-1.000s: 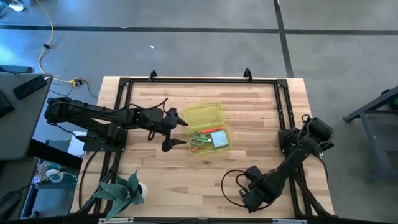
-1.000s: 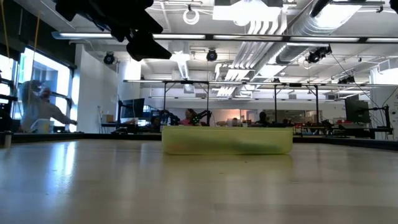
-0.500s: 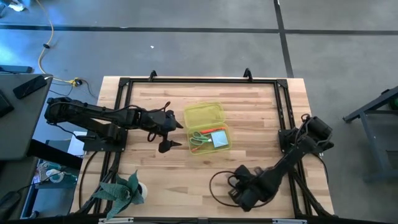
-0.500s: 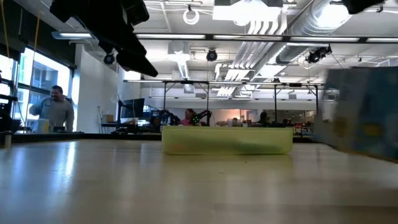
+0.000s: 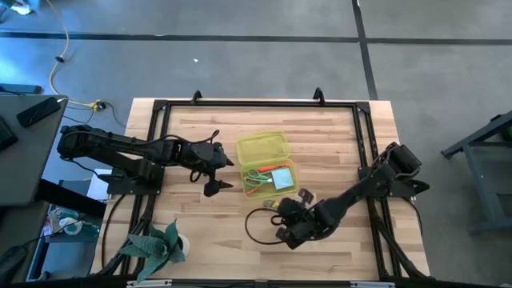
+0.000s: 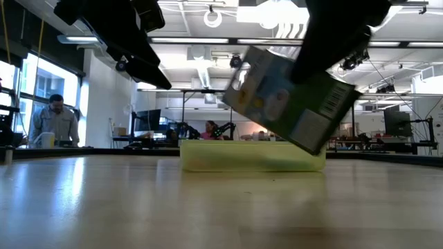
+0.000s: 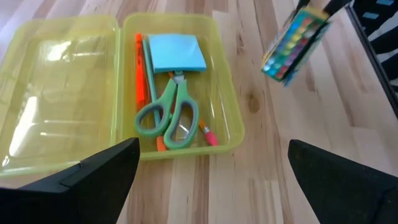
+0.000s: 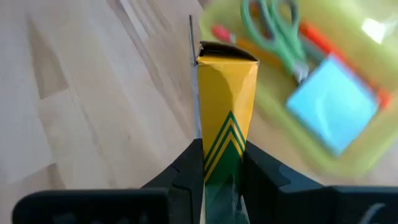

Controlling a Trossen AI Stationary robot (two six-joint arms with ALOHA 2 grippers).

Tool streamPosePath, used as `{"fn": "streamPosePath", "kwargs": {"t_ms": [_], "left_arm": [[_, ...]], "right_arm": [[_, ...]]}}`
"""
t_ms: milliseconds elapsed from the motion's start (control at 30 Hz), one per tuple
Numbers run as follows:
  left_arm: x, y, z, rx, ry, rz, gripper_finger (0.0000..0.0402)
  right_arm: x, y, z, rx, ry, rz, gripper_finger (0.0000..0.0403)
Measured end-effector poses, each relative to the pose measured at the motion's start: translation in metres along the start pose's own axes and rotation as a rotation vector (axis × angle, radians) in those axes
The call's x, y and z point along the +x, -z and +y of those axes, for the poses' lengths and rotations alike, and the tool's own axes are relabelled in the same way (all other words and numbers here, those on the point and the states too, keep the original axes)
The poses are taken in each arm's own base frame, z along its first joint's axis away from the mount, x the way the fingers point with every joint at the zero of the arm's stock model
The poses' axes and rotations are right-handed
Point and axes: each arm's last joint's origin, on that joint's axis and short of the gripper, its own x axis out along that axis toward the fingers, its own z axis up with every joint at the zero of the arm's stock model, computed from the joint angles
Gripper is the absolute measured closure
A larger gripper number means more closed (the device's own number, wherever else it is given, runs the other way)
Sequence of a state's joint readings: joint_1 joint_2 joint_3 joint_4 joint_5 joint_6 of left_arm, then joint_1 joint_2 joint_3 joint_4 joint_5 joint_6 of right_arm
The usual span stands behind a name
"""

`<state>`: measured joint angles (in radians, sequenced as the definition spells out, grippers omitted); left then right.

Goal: Pack school essentials
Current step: Put the box of crayons into the yellow storage box

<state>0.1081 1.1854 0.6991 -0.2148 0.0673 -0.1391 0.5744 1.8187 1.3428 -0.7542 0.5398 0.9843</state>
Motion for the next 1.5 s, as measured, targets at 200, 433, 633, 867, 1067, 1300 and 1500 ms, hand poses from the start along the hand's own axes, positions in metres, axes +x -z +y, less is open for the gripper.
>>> {"fn": "streamPosePath", "kwargs": {"t_ms": [200, 433, 633, 867, 1067, 1300, 1500], "left_arm": [[0.000, 0.002, 0.000, -0.008, -0.002, 0.016, 0.0002], [0.000, 0.002, 0.000, -0.009, -0.002, 0.017, 0.0002], [0.000, 0.002, 0.000, -0.008, -0.003, 0.018, 0.0002], [0.000, 0.002, 0.000, -0.009, -0.004, 0.021, 0.0002], [0.000, 0.002, 0.000, -0.009, -0.004, 0.023, 0.0002], [0.000, 0.002, 0.000, -0.009, -0.007, 0.021, 0.0002], [0.000, 0.002, 0.000, -0.009, -0.007, 0.021, 0.0002]], "right_arm": [[-0.015, -0.031, -0.002, -0.213, 0.083, -0.100, 0.0329], [-0.023, -0.047, -0.015, -0.458, 0.323, -0.199, 0.0329], [-0.003, -0.051, -0.026, -0.565, 0.437, -0.172, 0.0329], [0.043, -0.046, -0.033, -0.643, 0.508, -0.027, 0.0329], [0.074, -0.039, -0.038, -0.683, 0.562, 0.059, 0.0329], [0.089, -0.036, -0.040, -0.708, 0.574, 0.109, 0.0329], [0.092, -0.039, -0.044, -0.691, 0.561, 0.130, 0.0329]]}}
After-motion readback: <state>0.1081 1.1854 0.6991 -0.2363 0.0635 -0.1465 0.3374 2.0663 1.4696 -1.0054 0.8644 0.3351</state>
